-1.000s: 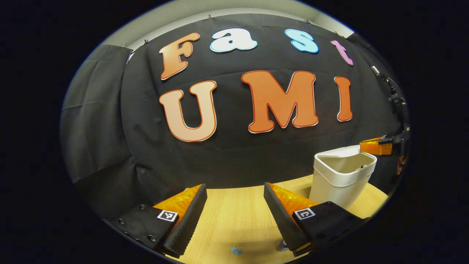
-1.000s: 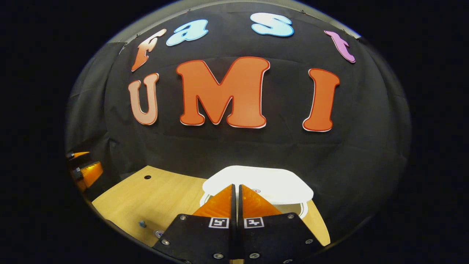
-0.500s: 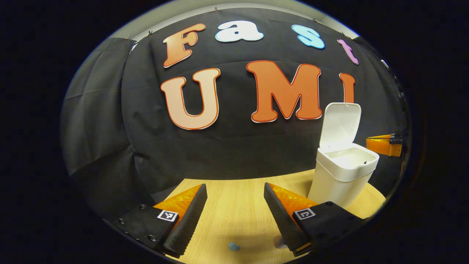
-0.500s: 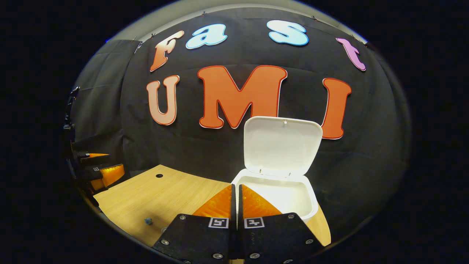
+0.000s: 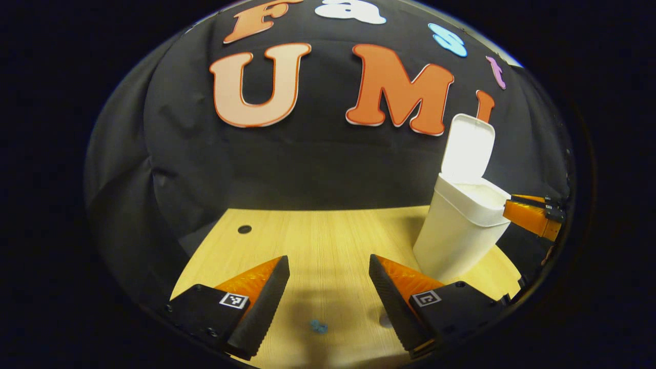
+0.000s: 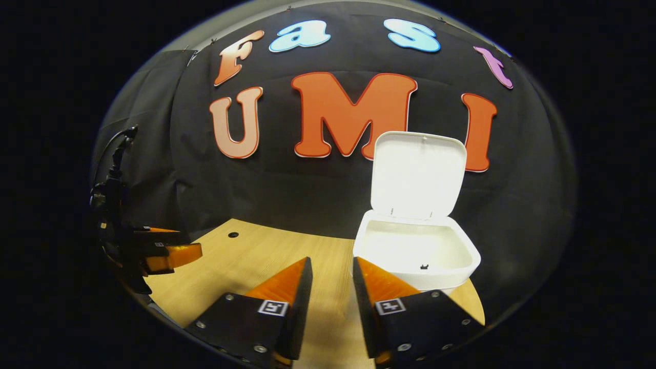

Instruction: Press the lid of the desktop garbage bin to open it, pick up the crumpled paper on the desktop and throw it into the bin, then pick up the pop can on the desktop and drop it into the bin, and finally close the garbage bin lid.

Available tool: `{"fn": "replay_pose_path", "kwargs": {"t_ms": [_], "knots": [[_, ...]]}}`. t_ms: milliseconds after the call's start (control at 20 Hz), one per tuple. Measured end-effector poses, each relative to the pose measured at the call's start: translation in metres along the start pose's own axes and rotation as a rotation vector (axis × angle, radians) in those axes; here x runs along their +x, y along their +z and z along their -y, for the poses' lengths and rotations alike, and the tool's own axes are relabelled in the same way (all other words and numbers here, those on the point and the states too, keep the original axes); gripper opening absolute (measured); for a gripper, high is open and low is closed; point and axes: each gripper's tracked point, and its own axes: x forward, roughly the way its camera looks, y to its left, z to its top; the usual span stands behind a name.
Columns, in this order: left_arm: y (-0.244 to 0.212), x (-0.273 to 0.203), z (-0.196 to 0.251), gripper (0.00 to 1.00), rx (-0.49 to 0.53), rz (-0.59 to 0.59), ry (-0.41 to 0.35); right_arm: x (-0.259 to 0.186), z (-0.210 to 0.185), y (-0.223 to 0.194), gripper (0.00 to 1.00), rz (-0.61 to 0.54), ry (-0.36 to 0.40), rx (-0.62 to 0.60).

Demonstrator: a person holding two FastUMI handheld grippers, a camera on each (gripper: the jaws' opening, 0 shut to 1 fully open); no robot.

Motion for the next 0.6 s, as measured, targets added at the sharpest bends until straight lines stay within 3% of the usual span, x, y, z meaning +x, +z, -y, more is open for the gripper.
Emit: {"fn": "replay_pose_path", "kwargs": {"t_ms": [50, 100, 150, 250, 350, 600], "knots": [[-0.011, 0.004, -0.008, 1.0, 0.014, -0.029, 0.013, 0.001, -0.006, -0.003, 0.64, -0.006, 0.006, -0.003], [-0.023, 0.006, -0.014, 1.0, 0.023, -0.068, 0.008, 0.0, -0.012, -0.011, 0.64, -0.019, 0.016, -0.003], [-0.036, 0.008, -0.016, 0.99, 0.031, -0.108, 0.003, 0.001, -0.018, -0.018, 0.76, -0.035, 0.025, -0.007], [-0.057, 0.013, -0.019, 0.98, 0.041, -0.173, -0.002, 0.002, -0.027, -0.033, 0.83, -0.067, 0.037, -0.027], [-0.078, 0.017, -0.02, 0.98, 0.039, -0.238, -0.012, 0.003, -0.035, -0.045, 0.89, -0.097, 0.045, -0.046], [-0.123, 0.024, -0.023, 0.99, 0.06, -0.379, -0.035, 0.004, -0.054, -0.071, 0.92, -0.152, 0.081, -0.068]]}}
